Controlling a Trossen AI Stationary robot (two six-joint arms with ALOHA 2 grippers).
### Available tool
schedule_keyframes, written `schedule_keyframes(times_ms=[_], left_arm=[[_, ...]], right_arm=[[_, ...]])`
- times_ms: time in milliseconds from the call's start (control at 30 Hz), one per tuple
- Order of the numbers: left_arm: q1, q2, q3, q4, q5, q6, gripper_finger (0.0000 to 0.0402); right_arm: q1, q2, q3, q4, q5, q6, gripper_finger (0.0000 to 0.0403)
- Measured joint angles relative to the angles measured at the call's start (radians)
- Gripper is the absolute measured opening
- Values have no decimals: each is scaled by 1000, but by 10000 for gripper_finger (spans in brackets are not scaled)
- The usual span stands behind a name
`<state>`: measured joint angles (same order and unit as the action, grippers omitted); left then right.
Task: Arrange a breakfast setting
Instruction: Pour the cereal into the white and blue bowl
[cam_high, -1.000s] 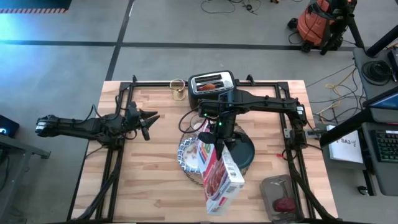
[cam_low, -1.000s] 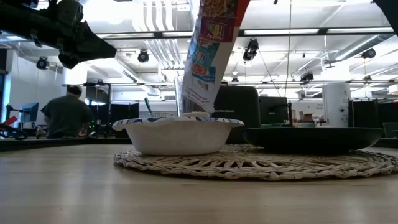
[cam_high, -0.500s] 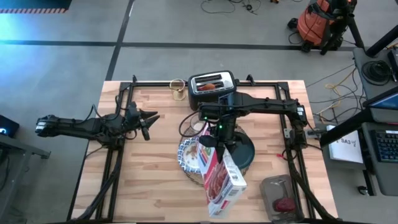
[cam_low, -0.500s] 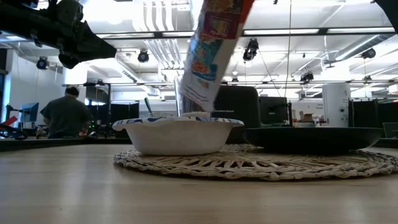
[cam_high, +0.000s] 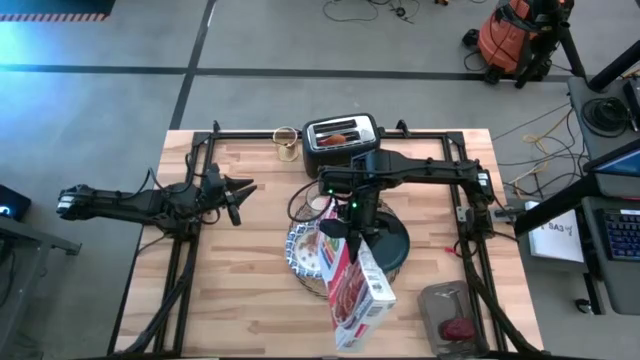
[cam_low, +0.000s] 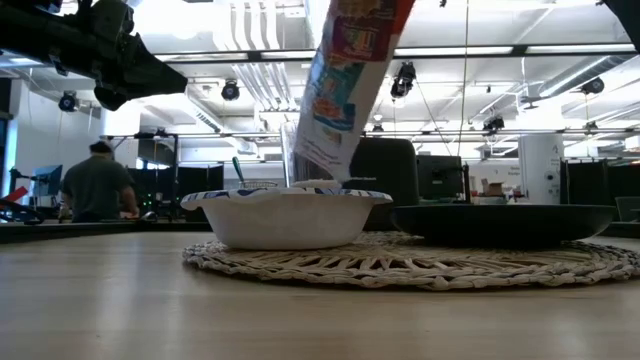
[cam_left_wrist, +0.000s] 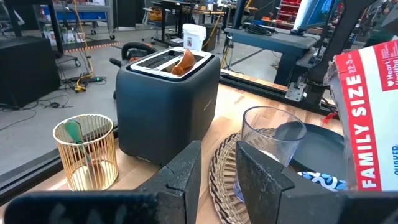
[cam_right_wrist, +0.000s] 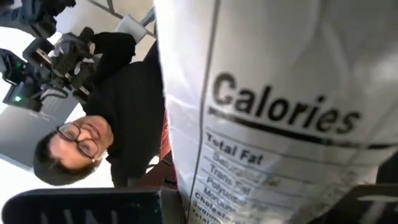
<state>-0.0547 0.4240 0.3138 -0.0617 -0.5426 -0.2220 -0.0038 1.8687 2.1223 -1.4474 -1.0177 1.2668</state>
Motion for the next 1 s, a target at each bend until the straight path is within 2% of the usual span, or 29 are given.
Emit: schedule_keyframes(times_ms=[167,300,600,700,1000], left_arm=[[0,0,0,0,0,0,83],[0,0,0,0,0,0,83],[0,0,0,0,1,-1,83],[0,0,0,0,1,-4,83],[0,0,0,0,2,-4,83]], right_arm=[[9,0,0,5,5,-94,77],[9,14,0,51,-1,-9,77],[15,17,0,51,0,-46,76],[14,17,-3,52,-7,46,76],[15,17,-3,99,0,17,75]])
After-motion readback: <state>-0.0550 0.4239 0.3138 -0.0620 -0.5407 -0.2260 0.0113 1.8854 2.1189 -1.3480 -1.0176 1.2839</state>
